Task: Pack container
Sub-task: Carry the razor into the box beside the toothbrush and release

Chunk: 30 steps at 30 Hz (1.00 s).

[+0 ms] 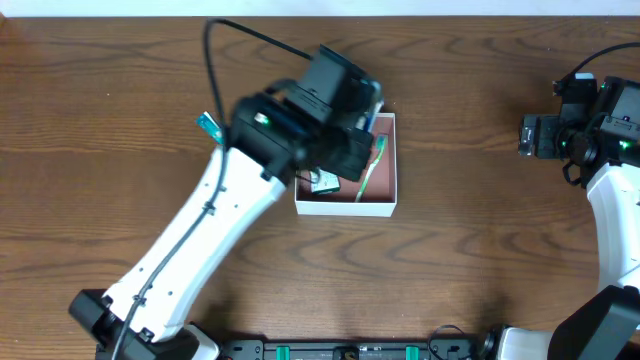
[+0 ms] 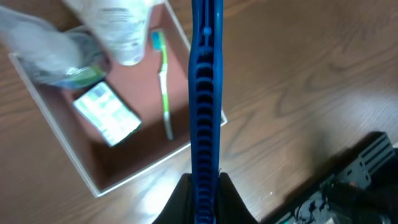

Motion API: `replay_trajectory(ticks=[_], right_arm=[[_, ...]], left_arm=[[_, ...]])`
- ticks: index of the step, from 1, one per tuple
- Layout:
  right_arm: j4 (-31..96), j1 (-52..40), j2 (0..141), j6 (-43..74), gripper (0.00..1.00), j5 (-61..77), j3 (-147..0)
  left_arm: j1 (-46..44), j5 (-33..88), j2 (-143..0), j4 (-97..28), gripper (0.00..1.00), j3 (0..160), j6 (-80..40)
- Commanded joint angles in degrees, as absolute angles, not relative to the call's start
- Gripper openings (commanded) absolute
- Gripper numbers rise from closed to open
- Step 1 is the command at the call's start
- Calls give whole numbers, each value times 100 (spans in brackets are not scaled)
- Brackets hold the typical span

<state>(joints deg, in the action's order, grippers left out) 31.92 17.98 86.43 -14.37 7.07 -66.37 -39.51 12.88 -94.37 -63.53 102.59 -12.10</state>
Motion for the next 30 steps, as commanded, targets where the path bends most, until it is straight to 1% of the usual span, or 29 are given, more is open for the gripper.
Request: replay_trajectory(ticks=[1,6,13,20,21,22,24,25,27,30], right_arm=[[3197,1756,8665,-1507,99,753,-6670],[3197,1756,8665,-1507,99,753,-6670],[3197,1756,8665,-1507,99,755,-6670],[3197,1756,8665,-1507,99,753,-6670],[3197,1756,8665,-1507,99,755,-6670],[3197,1756,8665,-1507,99,755,-6670],[3197,1756,8665,-1507,99,755,-6670],[3197,1756,8665,-1507,99,755,-6670],[3197,1756,8665,-1507,99,753,-6670],[3197,1756,8665,-1507,99,753,-6670]], left_arm=[[-4239,596,-9651,-6141,6,10020,-1844],[-4493,419,-10215,-5704,6,9922,-2132],[-4495,228,-10997,-5498,6,9922,-2180],[-4399,185,-11212,-5448,6,9922,-2324],[-4399,185,-11212,-5426,9,9922,-2324],[-4401,185,-11212,-5404,24,9922,-2322],[-4401,185,-11212,-5387,42,9922,-2322],[-4401,187,-11212,-5382,48,9922,-2322],[-4401,187,-11212,-5382,52,9922,-2322],[-4401,187,-11212,-5382,53,9922,-2320]])
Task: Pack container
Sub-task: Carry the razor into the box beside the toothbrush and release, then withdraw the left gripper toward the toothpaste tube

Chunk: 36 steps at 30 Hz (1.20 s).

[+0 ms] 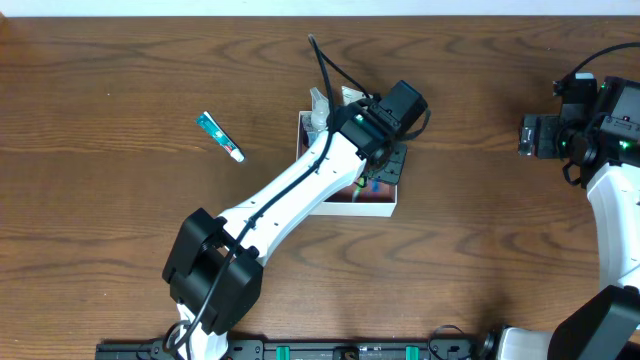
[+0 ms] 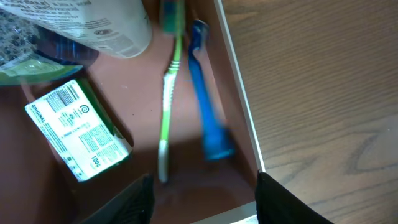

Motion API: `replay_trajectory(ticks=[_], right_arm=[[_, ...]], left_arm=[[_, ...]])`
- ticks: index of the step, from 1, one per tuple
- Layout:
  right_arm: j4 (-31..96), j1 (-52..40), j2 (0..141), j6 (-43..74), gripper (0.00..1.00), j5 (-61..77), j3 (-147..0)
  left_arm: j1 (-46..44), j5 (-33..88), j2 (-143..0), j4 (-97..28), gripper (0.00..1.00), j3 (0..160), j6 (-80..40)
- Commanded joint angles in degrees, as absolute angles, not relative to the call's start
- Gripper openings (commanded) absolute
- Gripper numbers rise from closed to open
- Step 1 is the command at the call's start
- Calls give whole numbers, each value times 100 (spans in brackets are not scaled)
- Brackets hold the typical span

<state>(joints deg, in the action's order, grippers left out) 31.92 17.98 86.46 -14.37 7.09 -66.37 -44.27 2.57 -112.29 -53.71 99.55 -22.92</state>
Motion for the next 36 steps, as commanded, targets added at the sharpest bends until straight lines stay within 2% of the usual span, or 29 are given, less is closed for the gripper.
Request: replay_trajectory(ticks=[1,11,17,23,29,36], right_arm=[[3197,1756,8665,-1507,99,753,-6670],[3197,1756,8665,-1507,100,753,-6670],[3197,1756,8665,-1507,99,753,-6670],[3197,1756,8665,-1507,99,753,-6670],[3197,1756,8665,-1507,99,753,-6670],[3197,1756,8665,-1507,99,753,-6670]], left_arm=[[-4401,187,-11212,-5382,53,9922,-2318],[-4399,176,-10556,-5725,53,10143,-2252],[-4167,-687,-9647,-6110,53,10143,-2456],[-3371,-1667,-9341,-6104,53,10143,-2847],[-2226,-1649,-9633,-5907,53,10136,-3341],[-1358,-1090,-10372,-5450,53,10136,-3361]])
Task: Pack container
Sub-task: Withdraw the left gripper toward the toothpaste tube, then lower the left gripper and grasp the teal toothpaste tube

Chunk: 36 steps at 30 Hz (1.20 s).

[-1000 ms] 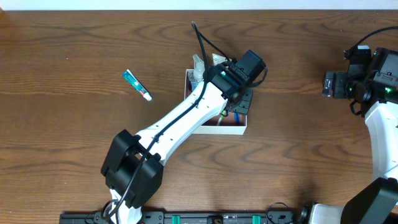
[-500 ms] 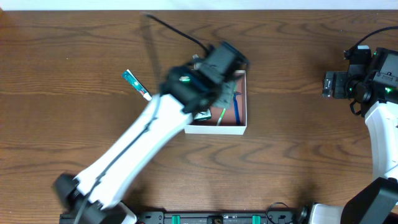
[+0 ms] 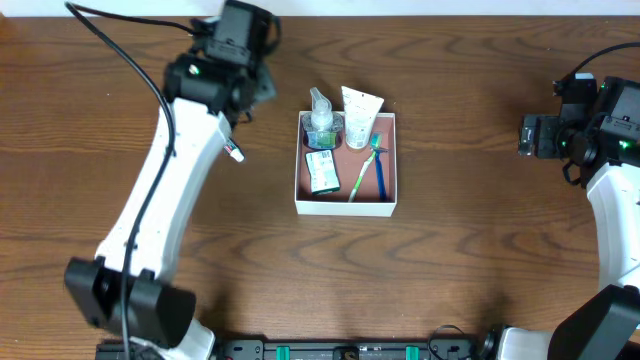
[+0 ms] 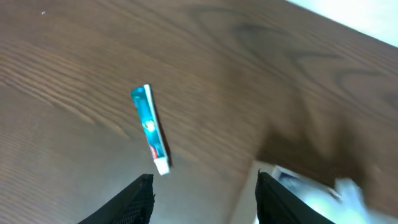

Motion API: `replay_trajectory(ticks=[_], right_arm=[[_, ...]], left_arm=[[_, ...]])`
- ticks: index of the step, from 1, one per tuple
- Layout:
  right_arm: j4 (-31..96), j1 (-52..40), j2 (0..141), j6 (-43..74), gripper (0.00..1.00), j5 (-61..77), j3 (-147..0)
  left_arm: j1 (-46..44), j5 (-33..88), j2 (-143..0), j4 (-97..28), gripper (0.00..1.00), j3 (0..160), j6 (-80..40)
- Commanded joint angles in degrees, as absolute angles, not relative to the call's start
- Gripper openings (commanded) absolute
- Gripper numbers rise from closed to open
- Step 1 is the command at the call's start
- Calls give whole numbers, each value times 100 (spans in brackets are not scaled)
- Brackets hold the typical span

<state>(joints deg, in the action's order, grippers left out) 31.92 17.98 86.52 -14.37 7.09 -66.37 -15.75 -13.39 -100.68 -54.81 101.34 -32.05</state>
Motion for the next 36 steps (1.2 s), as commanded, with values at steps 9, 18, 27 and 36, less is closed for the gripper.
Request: replay_trajectory(ticks=[9,18,27,36], right_arm=[[3197,1756,8665,-1507,99,755,-6670],[3197,1756,8665,-1507,99,755,-6670],[3197,1756,8665,-1507,99,753,-6670],[3197,1756,8665,-1507,99,753,-6670]], left_arm=[[-1009,-869,-11389,-5496,53,10134,-3789],[-458,-224,-11937,-5780,53,10132,-4056],[-344,1,-12304,-5769,53,10112,-3975],[-303,108,-12748,-5865,53,10095,-3999]])
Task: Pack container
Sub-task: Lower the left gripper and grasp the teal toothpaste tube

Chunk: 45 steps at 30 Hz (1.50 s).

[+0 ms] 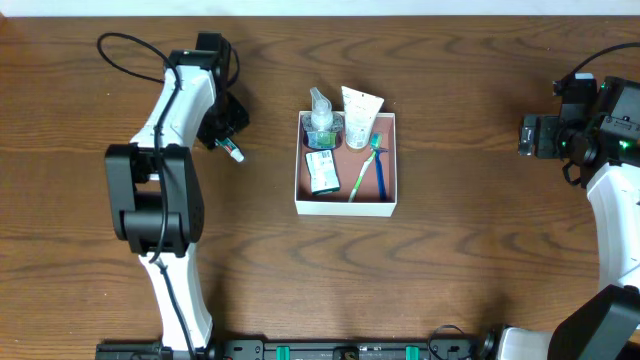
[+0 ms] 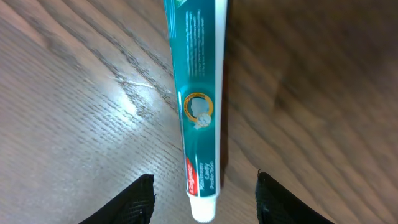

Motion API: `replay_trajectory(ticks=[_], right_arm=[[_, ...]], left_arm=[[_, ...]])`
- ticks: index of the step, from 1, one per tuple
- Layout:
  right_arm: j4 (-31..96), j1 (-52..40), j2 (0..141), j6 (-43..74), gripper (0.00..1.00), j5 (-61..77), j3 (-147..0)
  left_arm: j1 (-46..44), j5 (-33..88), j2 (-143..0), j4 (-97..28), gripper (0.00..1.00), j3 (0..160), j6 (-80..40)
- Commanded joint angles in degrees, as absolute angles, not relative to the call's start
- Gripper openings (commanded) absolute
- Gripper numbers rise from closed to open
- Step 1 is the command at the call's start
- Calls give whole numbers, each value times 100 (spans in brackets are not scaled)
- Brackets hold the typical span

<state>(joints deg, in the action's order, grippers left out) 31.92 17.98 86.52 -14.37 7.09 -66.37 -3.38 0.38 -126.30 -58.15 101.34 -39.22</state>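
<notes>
A teal toothpaste tube [image 2: 198,106] with a white cap lies flat on the wooden table; overhead only its cap end [image 1: 236,155] shows beside the arm. My left gripper [image 2: 205,205] hangs low over it, open, one finger [image 2: 134,202] on each side of the cap end without touching. The white box [image 1: 346,207] with a brown floor stands mid-table and holds a clear bottle [image 1: 320,110], a white tube [image 1: 359,110], a green carton [image 1: 321,172], a green toothbrush [image 1: 362,170] and a blue toothbrush [image 1: 380,172]. My right gripper [image 1: 527,136] rests at the far right; its jaws cannot be made out.
The left arm [image 1: 180,100] reaches from the front left up to the tube and covers most of it from above. The right arm [image 1: 610,200] stands along the right edge.
My left gripper has come down from high above the table near the tube to just over it, open, with the cap end between its fingers. The box's contents have not moved.
First my left gripper held a blue toothbrush over the box. Then the toothbrush lay in the box beside the green one and the gripper was open above it. Then the gripper was over the table left of the box, and now low astride the toothpaste tube.
</notes>
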Motion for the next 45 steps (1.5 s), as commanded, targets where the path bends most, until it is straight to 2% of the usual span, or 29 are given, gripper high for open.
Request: replay_trajectory(ticks=[1,17,19,25,28,33,37,39,45], right_arm=[[3197,1756,8665,-1507,99,755,-6670],[3197,1756,8665,-1507,99,755,-6670],[3197,1756,8665,-1507,99,755,-6670],[3197,1756,8665,-1507,99,753,-6670],[3197,1756,8665,-1507,99,753,-6670],[3197,1756,8665,-1507,98,753,-6670],[3197,1756,8665,-1507,99,753,-6670],[3197,1756,8665,-1507,99,753,-6670],[3197,1756,8665,-1507,99,753,-6670]], left_arm=[[-301,110,-12776,-5865,53,10095,-4001],[-193,115,-12849,-5555,52,9776,-3935],[-204,185,-12851,-5533,49,9769,-3887],[-222,357,-12855,-5461,48,9699,-3800],[-215,349,-12855,-5443,40,9625,-3800],[-215,349,-12855,-5310,35,9445,-3800],[-215,346,-12855,-5256,19,9386,-3791],[-215,346,-12849,-5251,15,9389,-3688],[-215,410,-12811,-5470,14,9616,-2993]])
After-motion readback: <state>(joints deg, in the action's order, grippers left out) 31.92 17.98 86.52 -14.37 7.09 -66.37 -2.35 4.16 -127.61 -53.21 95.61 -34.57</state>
